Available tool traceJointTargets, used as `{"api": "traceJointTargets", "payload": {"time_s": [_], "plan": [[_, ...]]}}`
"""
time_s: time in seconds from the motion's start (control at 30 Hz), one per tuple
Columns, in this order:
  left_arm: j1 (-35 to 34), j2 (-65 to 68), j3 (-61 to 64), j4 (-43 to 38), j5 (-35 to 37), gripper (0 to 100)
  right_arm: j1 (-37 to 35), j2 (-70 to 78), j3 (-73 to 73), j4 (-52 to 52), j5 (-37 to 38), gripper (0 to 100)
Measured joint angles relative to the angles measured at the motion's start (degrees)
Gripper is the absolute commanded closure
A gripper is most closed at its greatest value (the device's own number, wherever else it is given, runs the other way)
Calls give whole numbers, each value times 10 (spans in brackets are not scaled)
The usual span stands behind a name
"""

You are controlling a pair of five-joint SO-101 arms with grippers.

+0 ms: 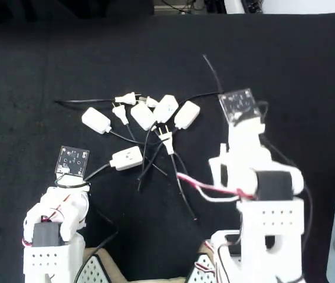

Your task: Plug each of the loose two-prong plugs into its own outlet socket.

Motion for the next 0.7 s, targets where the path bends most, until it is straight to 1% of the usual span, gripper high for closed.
{"api": "traceJointTargets", "payload": {"time_s": [0.13, 0.4, 0.57, 0.7], "plan": [[0, 0, 0, 0, 0, 970, -44, -62, 67, -50, 0, 987], [0, 0, 0, -7, -1, 970, -148, -177, 219, -219, 0, 987], [0, -1, -49, -55, -2, 970, -201, -209, 251, -292, 0, 987], [0, -1, -98, -123, -2, 970, -246, -216, 255, -318, 0, 987]]}}
